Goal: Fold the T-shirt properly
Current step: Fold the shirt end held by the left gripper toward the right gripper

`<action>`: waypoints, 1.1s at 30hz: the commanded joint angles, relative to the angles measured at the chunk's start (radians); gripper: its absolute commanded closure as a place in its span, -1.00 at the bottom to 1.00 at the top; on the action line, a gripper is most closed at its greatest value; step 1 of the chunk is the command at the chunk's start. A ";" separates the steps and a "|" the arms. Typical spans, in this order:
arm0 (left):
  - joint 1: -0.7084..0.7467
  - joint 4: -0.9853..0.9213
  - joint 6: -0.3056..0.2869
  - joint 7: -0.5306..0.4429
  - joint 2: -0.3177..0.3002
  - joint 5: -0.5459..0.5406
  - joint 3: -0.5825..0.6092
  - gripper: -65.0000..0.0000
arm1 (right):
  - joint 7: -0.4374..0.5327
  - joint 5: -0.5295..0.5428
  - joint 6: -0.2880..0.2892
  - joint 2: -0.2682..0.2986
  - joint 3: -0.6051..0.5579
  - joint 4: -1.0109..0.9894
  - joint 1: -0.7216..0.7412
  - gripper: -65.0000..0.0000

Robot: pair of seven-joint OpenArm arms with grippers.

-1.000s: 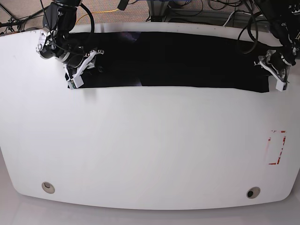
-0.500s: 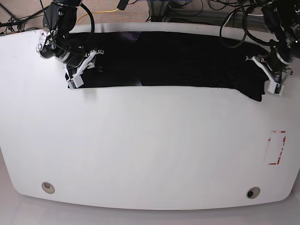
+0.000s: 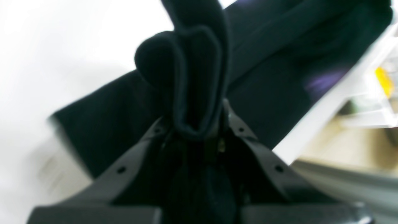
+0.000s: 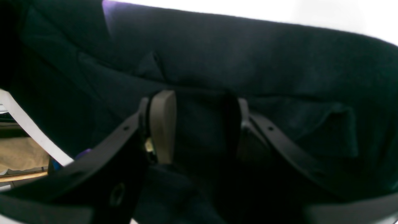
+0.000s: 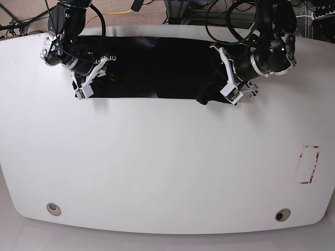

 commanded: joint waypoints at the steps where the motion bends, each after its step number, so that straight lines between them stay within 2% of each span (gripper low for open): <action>1: -0.025 -0.003 -0.001 -0.025 0.021 -0.018 0.028 1.00 | -0.019 -0.023 -0.002 0.008 0.003 0.009 -0.001 0.22; 5: -0.058 -0.024 -0.001 -0.025 0.052 -0.018 0.084 1.00 | -0.019 -0.023 -0.002 0.008 0.003 0.007 0.000 0.22; 9: -0.067 -0.026 0.027 -0.025 0.074 0.013 0.091 0.97 | -0.019 -0.016 -0.002 0.008 0.003 0.010 -0.004 0.22; 11: -0.072 -0.026 0.027 -0.025 0.075 0.039 0.094 0.83 | -0.019 -0.017 -0.002 0.008 0.003 0.009 0.000 0.22; 16: -0.071 -0.023 0.030 -0.025 0.075 0.058 0.155 0.15 | -0.019 -0.016 -0.002 0.008 0.003 0.010 0.002 0.22; 19: -0.069 -0.018 0.030 -0.025 0.072 0.053 0.192 -0.15 | -0.019 -0.016 -0.002 0.008 0.003 0.010 0.002 0.22; 22: -0.071 -0.012 0.030 -0.025 0.072 0.053 0.249 -0.17 | -0.019 -0.016 -0.002 0.008 0.003 0.010 0.003 0.22; 26: -0.071 0.020 0.030 -0.025 0.077 0.048 0.243 -0.17 | -0.019 -0.016 -0.002 0.008 0.003 0.012 0.002 0.22; 29: -0.081 0.017 0.030 -0.026 0.075 0.038 0.170 -0.17 | -0.020 -0.008 -0.002 0.008 0.003 0.027 0.002 0.22; 33: -0.066 0.014 0.029 -0.026 0.058 0.047 0.054 -0.16 | -0.024 0.055 -0.002 0.013 0.009 0.115 -0.006 0.20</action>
